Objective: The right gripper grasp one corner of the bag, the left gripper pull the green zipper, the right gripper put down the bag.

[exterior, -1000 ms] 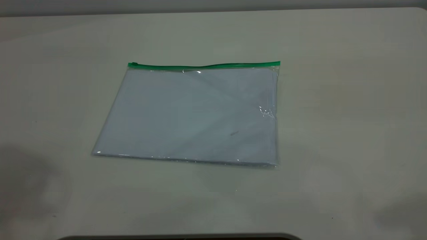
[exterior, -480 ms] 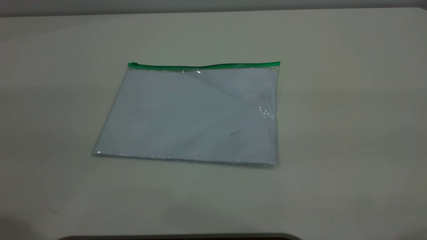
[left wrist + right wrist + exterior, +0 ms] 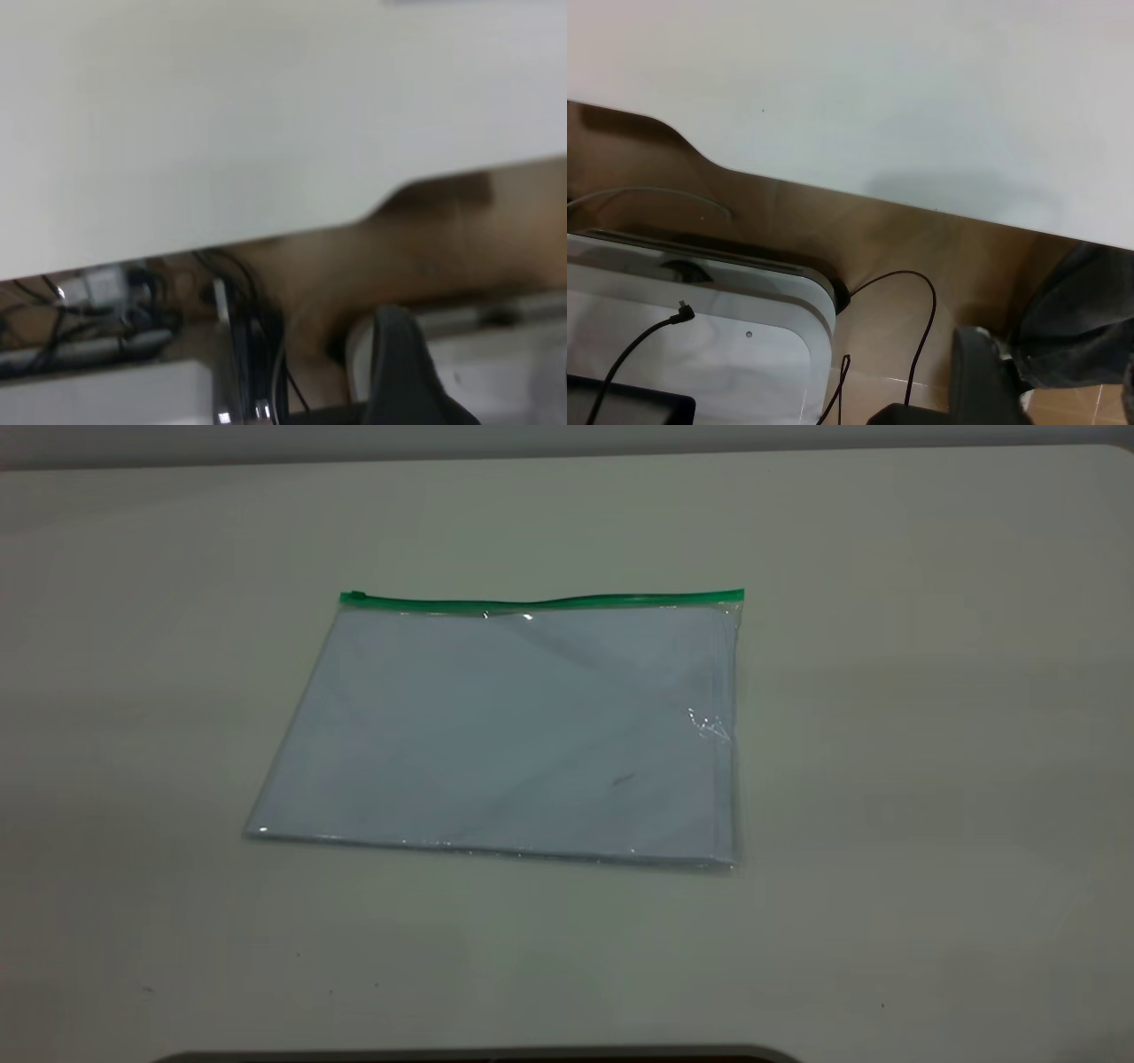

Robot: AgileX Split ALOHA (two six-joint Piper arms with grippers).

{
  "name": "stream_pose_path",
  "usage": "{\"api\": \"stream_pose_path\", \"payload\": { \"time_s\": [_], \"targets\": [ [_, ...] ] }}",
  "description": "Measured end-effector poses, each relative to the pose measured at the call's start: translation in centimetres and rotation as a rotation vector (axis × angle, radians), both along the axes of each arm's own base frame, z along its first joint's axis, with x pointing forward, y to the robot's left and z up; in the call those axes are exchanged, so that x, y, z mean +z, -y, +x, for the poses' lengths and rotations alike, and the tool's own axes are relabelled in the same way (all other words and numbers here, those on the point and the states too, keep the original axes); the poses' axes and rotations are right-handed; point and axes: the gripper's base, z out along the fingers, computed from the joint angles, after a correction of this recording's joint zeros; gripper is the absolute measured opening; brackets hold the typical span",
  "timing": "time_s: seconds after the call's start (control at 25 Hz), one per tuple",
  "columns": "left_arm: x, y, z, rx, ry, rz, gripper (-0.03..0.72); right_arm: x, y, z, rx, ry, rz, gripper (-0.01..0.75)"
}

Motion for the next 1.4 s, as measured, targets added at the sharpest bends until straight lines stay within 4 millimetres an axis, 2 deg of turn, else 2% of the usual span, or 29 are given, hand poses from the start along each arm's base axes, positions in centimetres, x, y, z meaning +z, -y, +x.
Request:
{"api": "stream_pose_path", "payload": {
  "time_s": [0.32, 0.48, 0.6, 0.76, 0.96, 1.4],
  "targets": [
    [0.6, -0.3, -3.1, 0.019, 0.212, -0.009, 0.496, 0.0, 0.0, 0.0, 0.0, 0.004, 0.001, 0.421],
    [0.6, -0.3, -4.3, 0.02, 0.286, -0.013, 0.496, 0.7, 0.7, -0.9, -0.062, 0.083, 0.019, 0.421],
    [0.5, -0.4, -4.9, 0.022, 0.323, -0.015, 0.496, 1.6, 1.6, -2.5, -0.161, 0.21, 0.043, 0.421],
    [0.5, -0.4, -5.5, 0.025, 0.367, -0.017, 0.496, 2.6, 2.3, -5.7, -0.271, 0.426, 0.051, 0.421],
    [0.4, -0.5, -6.0, 0.031, 0.4, -0.016, 0.496, 2.8, 2.2, -9.1, -0.285, 0.645, 0.075, 0.421],
    [0.4, -0.5, -6.1, 0.033, 0.399, -0.016, 0.496, 2.7, 2.2, -9.4, -0.285, 0.661, 0.077, 0.421]
  ]
}}
